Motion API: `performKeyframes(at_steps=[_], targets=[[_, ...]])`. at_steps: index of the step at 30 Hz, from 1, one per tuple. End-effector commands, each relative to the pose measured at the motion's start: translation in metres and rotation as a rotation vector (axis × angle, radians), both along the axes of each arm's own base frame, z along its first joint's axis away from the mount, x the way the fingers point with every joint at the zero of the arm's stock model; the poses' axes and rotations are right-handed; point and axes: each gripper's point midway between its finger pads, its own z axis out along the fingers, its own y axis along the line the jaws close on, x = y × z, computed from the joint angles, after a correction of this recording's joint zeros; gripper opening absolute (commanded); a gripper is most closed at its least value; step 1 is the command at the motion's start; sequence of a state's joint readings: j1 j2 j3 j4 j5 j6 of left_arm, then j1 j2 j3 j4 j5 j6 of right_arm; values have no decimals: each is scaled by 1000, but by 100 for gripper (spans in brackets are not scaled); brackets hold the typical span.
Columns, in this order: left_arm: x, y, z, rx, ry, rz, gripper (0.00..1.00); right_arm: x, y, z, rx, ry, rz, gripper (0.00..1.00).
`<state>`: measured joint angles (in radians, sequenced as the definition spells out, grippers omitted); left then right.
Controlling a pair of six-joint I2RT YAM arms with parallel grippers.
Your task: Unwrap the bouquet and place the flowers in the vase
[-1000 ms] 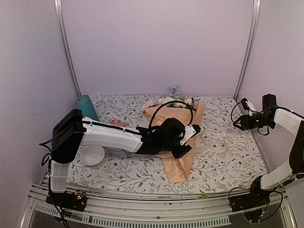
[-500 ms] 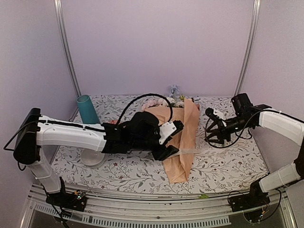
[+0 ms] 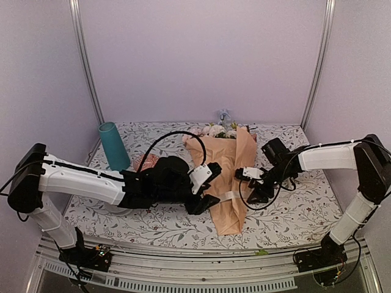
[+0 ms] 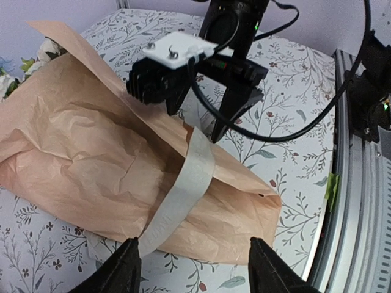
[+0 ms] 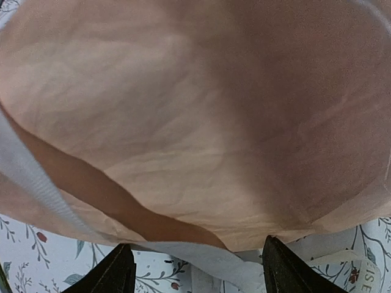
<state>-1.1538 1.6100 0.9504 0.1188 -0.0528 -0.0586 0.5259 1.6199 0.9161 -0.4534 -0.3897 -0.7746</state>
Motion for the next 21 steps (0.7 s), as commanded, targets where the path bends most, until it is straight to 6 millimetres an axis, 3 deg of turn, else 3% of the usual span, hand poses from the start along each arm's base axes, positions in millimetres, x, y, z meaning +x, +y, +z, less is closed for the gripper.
performKeyframes(at_steps=[1, 3, 7, 8, 15, 17, 21], targets=[[7, -1, 20, -84, -28, 33, 61, 24, -6, -25, -112, -81, -68, 71], [7, 1, 21, -86, -37, 37, 61, 29, -9, -31, -138, -81, -90, 60], [10, 6, 21, -82, -63, 53, 61, 32, -9, -15, -131, -93, -119, 13], [11, 7, 21, -83, -70, 57, 61, 32, -8, -5, -117, -103, -121, 6], [16, 24, 38, -129, -116, 116, 61, 16, 8, 78, 28, -117, -74, 0], [21, 35, 46, -138, -139, 159, 60, 6, 19, 98, 70, -107, -31, 1], [31, 63, 66, -151, -190, 255, 60, -23, 59, 130, 142, -114, 112, 2]])
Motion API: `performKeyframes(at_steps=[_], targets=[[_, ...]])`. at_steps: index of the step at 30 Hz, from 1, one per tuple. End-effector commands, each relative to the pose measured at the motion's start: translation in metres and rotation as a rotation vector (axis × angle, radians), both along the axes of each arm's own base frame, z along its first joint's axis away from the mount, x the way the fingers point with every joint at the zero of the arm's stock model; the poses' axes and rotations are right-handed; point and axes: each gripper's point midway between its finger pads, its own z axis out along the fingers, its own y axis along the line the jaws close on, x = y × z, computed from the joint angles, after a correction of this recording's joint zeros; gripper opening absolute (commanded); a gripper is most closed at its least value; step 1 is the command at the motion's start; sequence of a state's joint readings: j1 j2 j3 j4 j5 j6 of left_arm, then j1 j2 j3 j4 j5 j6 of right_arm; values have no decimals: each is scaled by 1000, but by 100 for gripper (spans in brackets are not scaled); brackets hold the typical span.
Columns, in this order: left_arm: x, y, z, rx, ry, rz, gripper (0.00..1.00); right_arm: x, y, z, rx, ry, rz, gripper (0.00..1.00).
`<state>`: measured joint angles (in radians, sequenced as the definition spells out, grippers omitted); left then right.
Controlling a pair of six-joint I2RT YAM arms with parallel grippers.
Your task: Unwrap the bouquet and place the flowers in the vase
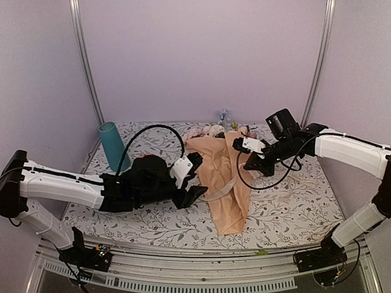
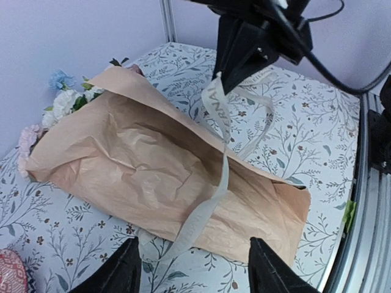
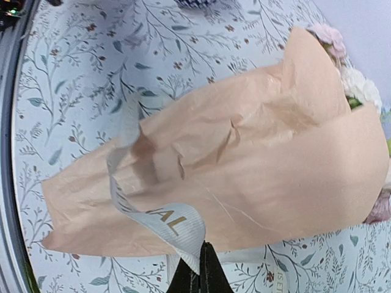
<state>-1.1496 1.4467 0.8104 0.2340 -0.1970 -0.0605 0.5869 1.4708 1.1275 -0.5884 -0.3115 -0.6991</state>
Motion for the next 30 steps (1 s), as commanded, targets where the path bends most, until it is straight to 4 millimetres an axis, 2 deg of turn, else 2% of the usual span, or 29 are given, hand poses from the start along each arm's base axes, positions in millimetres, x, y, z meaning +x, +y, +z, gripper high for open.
performKeyframes(at_steps=[1, 3, 6, 9, 11, 13, 15, 17, 19, 21, 25, 30], targets=[[22, 35, 37, -58, -84, 157, 60, -45, 50, 35, 67, 34, 197, 3], [30, 53, 47, -71, -98, 213, 60, -53, 83, 49, 73, -6, 275, 3], [37, 75, 58, -65, -122, 288, 60, -58, 133, 45, 40, -42, 357, 3], [40, 101, 67, -79, -132, 387, 58, -60, 181, 24, 20, -41, 415, 2], [38, 115, 70, -111, -125, 422, 58, -62, 205, 6, 14, -17, 444, 4], [35, 126, 72, -139, -119, 445, 56, -64, 222, -6, 16, 30, 456, 20], [33, 136, 71, -151, -111, 467, 56, -64, 229, -4, 34, 65, 441, 39], [31, 141, 71, -159, -115, 472, 55, -65, 226, 6, 57, 42, 434, 50], [32, 143, 70, -152, -130, 474, 55, -65, 213, 19, 69, -5, 420, 61], [36, 140, 68, -134, -145, 464, 56, -67, 195, 17, 51, -18, 412, 67], [44, 115, 60, -106, -124, 383, 56, -51, 153, 13, 22, -11, 314, 68], [49, 70, 47, -82, -103, 256, 56, -22, 71, -18, -16, 77, 116, 65]])
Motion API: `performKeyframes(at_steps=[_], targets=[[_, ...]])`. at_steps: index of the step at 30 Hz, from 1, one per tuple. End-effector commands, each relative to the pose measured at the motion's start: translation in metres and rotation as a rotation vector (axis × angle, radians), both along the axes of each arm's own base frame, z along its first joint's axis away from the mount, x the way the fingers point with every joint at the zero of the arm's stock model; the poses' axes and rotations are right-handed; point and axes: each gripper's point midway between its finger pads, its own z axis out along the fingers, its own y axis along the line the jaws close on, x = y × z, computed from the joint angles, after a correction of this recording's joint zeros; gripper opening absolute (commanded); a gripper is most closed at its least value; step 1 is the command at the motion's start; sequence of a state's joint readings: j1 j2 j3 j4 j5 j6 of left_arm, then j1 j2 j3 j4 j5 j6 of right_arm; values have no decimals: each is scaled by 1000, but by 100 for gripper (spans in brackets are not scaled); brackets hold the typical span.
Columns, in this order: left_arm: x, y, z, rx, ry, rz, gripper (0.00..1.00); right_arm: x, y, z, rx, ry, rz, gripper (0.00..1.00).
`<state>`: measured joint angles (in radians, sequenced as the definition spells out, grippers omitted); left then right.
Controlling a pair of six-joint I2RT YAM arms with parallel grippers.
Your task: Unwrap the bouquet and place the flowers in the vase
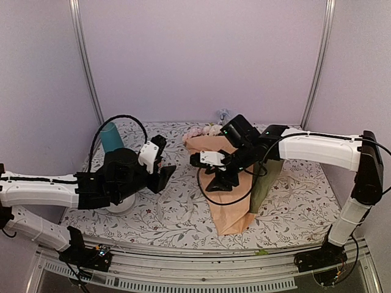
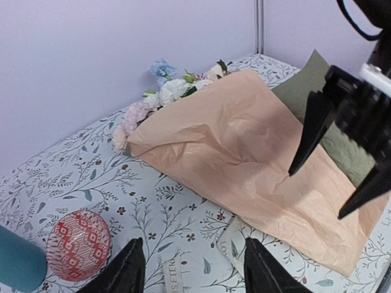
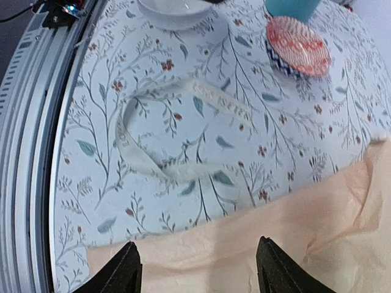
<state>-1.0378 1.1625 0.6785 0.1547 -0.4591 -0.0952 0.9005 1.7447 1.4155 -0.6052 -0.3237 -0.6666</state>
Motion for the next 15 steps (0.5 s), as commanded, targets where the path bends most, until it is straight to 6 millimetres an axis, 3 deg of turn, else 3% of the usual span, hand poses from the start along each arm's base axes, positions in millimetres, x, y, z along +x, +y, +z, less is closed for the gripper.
performKeyframes(at_steps=[1, 5, 9, 12, 15], targets=[[6, -45, 6, -25, -9, -135, 55, 32, -82, -26, -44, 62, -225, 64], [4, -79, -8, -39, 35, -239, 49, 30, -149, -54, -73, 90, -377, 63], [-6, -107, -35, -35, 116, -344, 41, 1, -203, -104, -211, 104, -433, 63], [-14, -118, -47, -33, 146, -374, 39, -4, -226, -118, -267, 87, -450, 63], [-18, -121, -50, -38, 157, -376, 40, 13, -229, -104, -217, 91, -482, 63]])
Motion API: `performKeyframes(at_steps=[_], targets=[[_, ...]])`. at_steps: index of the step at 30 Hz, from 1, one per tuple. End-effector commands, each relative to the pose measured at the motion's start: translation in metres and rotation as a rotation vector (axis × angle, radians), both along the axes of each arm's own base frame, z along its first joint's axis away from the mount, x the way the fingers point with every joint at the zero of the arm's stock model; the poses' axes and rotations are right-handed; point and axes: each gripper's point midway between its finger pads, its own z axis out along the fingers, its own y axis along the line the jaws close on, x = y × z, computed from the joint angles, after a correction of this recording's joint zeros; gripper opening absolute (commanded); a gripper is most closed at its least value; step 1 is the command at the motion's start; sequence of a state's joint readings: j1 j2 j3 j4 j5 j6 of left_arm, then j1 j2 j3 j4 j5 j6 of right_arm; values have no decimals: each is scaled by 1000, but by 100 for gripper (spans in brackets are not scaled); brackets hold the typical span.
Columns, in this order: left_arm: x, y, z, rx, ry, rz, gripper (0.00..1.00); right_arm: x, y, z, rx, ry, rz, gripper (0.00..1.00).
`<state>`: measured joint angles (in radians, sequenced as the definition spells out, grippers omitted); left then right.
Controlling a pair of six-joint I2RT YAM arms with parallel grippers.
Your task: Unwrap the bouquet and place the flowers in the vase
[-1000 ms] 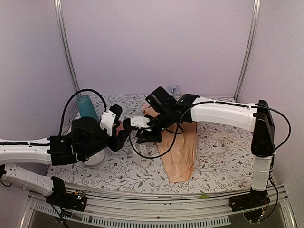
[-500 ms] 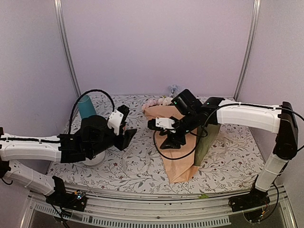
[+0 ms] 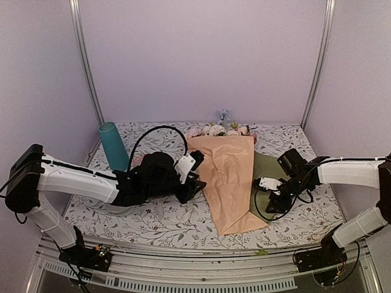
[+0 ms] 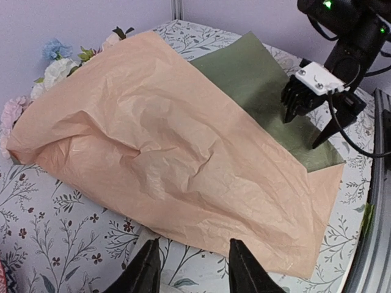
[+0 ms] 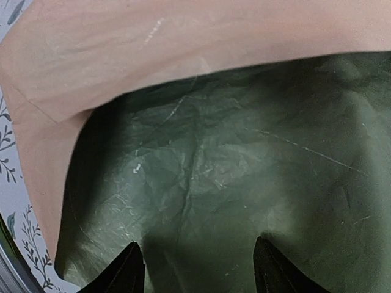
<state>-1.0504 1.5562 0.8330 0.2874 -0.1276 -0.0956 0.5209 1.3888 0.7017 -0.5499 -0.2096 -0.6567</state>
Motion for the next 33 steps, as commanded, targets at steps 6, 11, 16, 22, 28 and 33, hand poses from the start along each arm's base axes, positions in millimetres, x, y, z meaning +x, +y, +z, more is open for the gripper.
performKeyframes(at_steps=[6, 11, 16, 22, 28, 33], targets=[[-9, -2, 27, -96, 6, 21, 50, 81, 29, 92, 482, 62, -110, 78], [-9, 15, 40, -113, -20, 59, 53, 114, 48, 99, 596, 203, -174, 78], [-9, 30, 53, -145, -38, 101, 54, 128, 54, 78, 590, 334, -247, 79], [-11, 41, 55, -161, -39, 122, 55, 130, 54, 65, 569, 387, -286, 78], [-9, 43, 55, -154, -53, 129, 56, 128, 69, 74, 675, 480, -228, 54], [-7, 45, 69, -171, -84, 139, 56, 124, 86, 101, 782, 539, -149, 3]])
